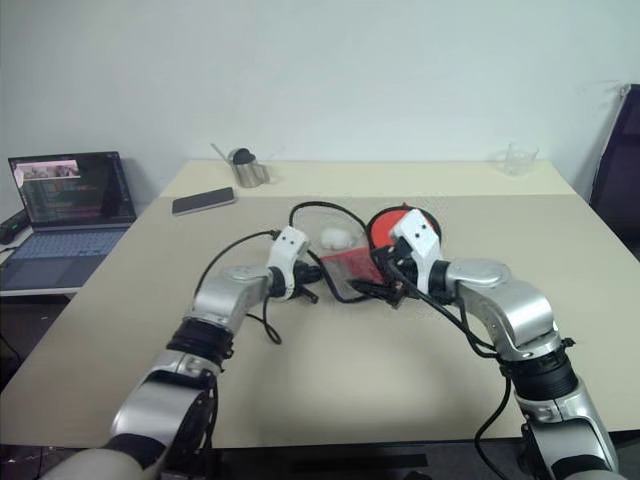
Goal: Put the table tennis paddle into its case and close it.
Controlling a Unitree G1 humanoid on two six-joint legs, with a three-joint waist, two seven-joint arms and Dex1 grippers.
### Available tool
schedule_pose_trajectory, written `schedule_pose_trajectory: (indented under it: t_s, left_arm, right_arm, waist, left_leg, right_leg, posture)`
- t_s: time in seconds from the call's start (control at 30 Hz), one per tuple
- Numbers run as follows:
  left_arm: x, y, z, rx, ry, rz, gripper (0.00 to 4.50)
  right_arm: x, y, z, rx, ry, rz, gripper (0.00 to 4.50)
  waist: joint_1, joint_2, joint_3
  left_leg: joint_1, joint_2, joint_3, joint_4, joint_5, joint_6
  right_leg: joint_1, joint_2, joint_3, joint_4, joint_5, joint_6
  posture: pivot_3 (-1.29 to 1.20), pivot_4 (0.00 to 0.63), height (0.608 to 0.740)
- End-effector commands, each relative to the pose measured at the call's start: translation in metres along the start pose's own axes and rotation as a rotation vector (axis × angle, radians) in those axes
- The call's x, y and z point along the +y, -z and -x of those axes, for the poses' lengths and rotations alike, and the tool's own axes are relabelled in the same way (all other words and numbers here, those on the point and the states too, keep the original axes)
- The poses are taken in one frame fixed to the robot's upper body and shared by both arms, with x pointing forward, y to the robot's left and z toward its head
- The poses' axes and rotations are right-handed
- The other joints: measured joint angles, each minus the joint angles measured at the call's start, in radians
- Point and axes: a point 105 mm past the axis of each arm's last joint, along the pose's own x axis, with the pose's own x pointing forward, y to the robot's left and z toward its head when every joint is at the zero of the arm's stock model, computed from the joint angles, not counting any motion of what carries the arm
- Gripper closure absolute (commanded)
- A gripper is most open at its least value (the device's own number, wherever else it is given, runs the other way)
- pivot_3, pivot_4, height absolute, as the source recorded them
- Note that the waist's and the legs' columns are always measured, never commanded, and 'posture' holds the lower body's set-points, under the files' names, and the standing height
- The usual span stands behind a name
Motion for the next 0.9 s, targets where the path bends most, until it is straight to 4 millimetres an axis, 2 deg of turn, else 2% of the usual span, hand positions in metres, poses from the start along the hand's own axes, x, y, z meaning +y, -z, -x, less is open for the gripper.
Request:
schedule_pose_trajectory:
  t_s: [0.03, 0.2, 0.37, 0.47, 0.6, 0.73, 0.9]
  left_arm:
    - [0.0, -0.02, 0.006, -0.087, -0.014, 0.001, 4.47]
    - [-0.007, -0.023, 0.01, -0.098, 0.017, -0.02, 4.47]
    - [-0.015, -0.058, 0.01, -0.205, 0.007, -0.039, 4.47]
    - [-0.043, -0.089, 0.0, -0.278, 0.066, -0.073, 4.47]
    - [-0.056, -0.11, -0.01, -0.321, 0.068, -0.073, 4.47]
    - [-0.068, -0.118, -0.025, -0.302, 0.055, -0.048, 4.47]
    - [-0.08, -0.107, -0.042, -0.225, 0.027, -0.057, 4.47]
  right_arm:
    - [-0.013, -0.014, 0.013, -0.044, 0.06, 0.039, 0.0]
    - [-0.027, -0.015, 0.021, -0.036, 0.117, 0.049, 0.0]
    - [-0.044, -0.024, 0.029, -0.06, 0.187, 0.067, 0.0]
    - [-0.047, -0.03, 0.032, -0.078, 0.201, 0.083, 0.0]
    - [-0.049, -0.034, 0.036, -0.093, 0.217, 0.088, 0.0]
    - [-0.05, -0.036, 0.038, -0.105, 0.248, 0.08, 0.0]
    - [-0.058, -0.045, 0.048, -0.165, 0.334, 0.051, 0.0]
  waist:
    - [0.0, 0.0, 0.0]
    - [0.0, 0.0, 0.0]
    - [0.002, 0.0, 0.0]
    - [0.01, -0.001, 0.0]
    - [0.023, -0.001, 0.001]
    - [0.021, -0.001, 0.001]
    - [0.023, -0.001, 0.001]
  left_leg:
    - [0.0, 0.0, 0.0, 0.0, 0.0, 0.0]
    - [0.0, 0.0, 0.0, 0.0, 0.0, 0.0]
    - [0.0, 0.0, 0.0, 0.0, 0.0, 0.0]
    - [0.0, 0.0, 0.0, 0.0, 0.0, 0.0]
    - [-0.001, 0.0, 0.0, 0.0, 0.0, 0.0]
    - [0.0, 0.0, 0.002, 0.0, 0.0, 0.0]
    - [0.0, 0.0, 0.002, 0.0, 0.0, 0.0]
  right_leg:
    - [0.0, 0.0, 0.0, 0.0, 0.0, 0.0]
    - [0.0, 0.0, 0.0, 0.0, 0.0, 0.0]
    - [0.0, 0.0, 0.0, 0.0, 0.0, 0.0]
    - [0.0, 0.0, 0.0, 0.0, 0.0, 0.0]
    - [0.0, 0.0, 0.0, -0.002, 0.0, 0.0]
    - [0.0, 0.0, 0.0, -0.001, 0.0, 0.0]
    - [0.0, 0.0, 0.0, -0.001, 0.0, 0.0]
  posture:
    - [0.0, 0.15, 0.74]
    - [0.0, 0.15, 0.74]
    - [0.0, 0.15, 0.74]
    - [0.0, 0.15, 0.74]
    - [0.0, 0.15, 0.74]
    - [0.0, 0.15, 0.74]
    - [0.0, 0.15, 0.74]
